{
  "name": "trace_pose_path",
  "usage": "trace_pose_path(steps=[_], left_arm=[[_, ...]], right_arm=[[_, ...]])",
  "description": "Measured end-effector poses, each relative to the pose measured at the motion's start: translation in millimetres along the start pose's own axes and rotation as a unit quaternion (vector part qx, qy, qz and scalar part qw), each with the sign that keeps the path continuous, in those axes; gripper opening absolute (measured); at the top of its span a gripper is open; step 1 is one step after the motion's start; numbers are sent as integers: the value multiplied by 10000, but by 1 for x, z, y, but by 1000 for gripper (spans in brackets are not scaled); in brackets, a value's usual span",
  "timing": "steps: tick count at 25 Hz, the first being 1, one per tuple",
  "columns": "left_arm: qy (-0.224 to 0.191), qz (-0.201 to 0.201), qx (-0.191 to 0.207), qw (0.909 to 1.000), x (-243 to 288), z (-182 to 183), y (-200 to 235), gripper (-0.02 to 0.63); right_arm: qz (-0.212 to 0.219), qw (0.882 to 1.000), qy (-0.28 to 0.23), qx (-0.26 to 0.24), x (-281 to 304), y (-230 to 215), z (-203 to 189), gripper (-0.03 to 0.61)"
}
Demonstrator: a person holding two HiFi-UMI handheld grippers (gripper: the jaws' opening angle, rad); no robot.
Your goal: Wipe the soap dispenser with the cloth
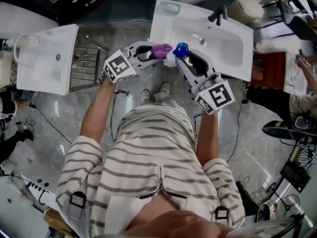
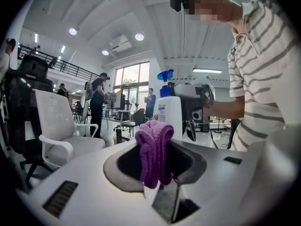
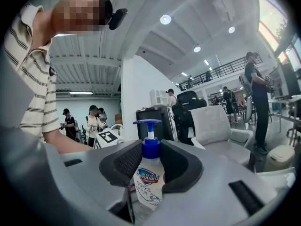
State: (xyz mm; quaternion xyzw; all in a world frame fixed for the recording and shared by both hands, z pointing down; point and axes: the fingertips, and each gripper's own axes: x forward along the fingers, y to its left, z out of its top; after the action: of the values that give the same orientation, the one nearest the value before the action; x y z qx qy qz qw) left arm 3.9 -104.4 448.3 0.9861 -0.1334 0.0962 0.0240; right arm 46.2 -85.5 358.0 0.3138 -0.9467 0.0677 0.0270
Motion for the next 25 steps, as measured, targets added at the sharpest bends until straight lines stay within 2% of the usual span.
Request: trace_pose_path(steps=[6, 13, 19, 25], left_arm=[[-272, 667, -286, 9970, -14, 5, 7, 132], [-177, 1614, -332, 9862, -27, -3, 26, 132], [-111, 2535, -678, 9649, -39, -13, 43, 131], [-95, 3214, -989, 9417, -50, -19, 51, 130]], right_arm=[[-616, 9979, 187, 89, 10, -19, -16, 132], [-1159, 9923, 277, 330, 22, -37, -39, 132], [-1661, 9849, 257, 412, 33, -53, -54, 132], [-1933, 9798, 342, 394, 50, -70, -76, 132]])
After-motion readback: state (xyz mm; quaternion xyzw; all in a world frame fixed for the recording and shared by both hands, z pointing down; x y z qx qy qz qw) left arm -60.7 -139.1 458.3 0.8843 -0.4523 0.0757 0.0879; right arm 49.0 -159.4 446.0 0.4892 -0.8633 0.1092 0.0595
